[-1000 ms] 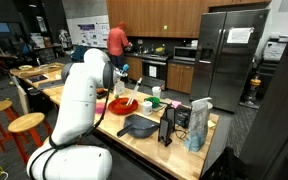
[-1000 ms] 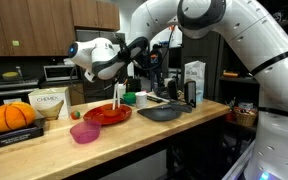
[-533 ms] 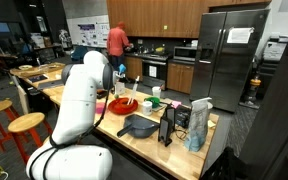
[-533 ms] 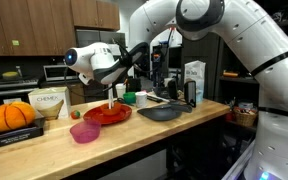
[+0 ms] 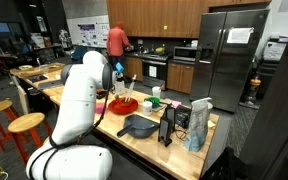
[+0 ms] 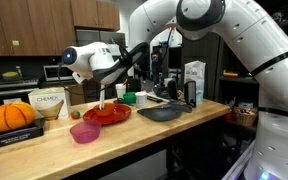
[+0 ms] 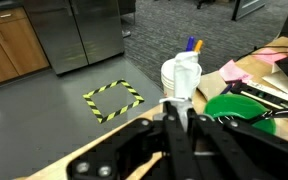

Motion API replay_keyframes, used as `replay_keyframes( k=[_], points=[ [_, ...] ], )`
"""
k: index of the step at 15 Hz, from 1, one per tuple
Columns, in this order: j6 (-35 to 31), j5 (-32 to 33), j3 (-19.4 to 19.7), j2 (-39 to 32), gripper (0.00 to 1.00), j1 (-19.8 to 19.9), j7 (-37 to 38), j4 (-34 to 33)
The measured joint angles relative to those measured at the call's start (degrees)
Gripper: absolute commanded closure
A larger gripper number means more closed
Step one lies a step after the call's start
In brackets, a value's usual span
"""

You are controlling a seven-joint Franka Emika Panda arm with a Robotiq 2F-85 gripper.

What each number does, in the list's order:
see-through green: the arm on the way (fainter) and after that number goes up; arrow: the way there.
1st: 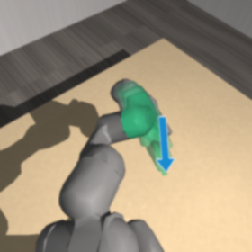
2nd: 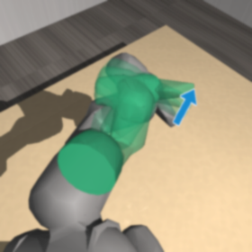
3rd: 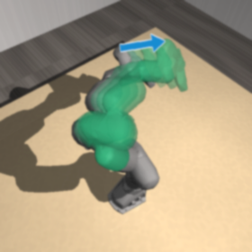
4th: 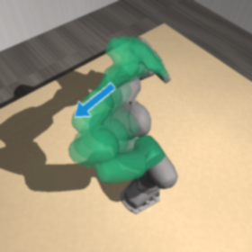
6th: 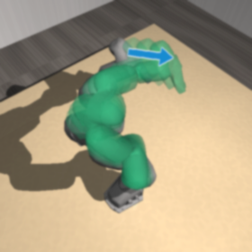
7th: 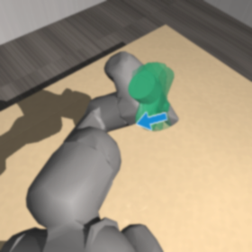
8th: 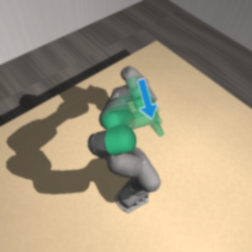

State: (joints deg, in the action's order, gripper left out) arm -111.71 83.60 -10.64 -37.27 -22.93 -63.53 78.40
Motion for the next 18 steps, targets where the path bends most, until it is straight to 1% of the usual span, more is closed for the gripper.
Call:
replay_keyframes(
  k=[2, 6, 8, 10, 13, 16, 18],
  points=[
    [0.19, -1.69, -0.56, 0.27, 0.98, 0.01, -1.16, 0.14],
    [3.21, -9.56, -1.53, 1.46, 0.98, 0.13, -6.26, 0.52],
    [7.06, -13.78, -1.77, 2.01, 0.98, 0.31, -9.22, 0.52],
    [12.43, -16.16, -1.63, 2.4, 0.98, 0.39, -11.04, 0.46],
    [17.68, -16.73, -1.14, 2.51, 0.98, 0.81, -12.11, 0.34],
    [18.14, -16.03, -0.34, 2.31, 0.98, 1.37, -12.28, 0.26],
    [17.35, -14.31, 0.21, 1.83, 0.98, 1.57, -11.96, 0.18]
  ],
)
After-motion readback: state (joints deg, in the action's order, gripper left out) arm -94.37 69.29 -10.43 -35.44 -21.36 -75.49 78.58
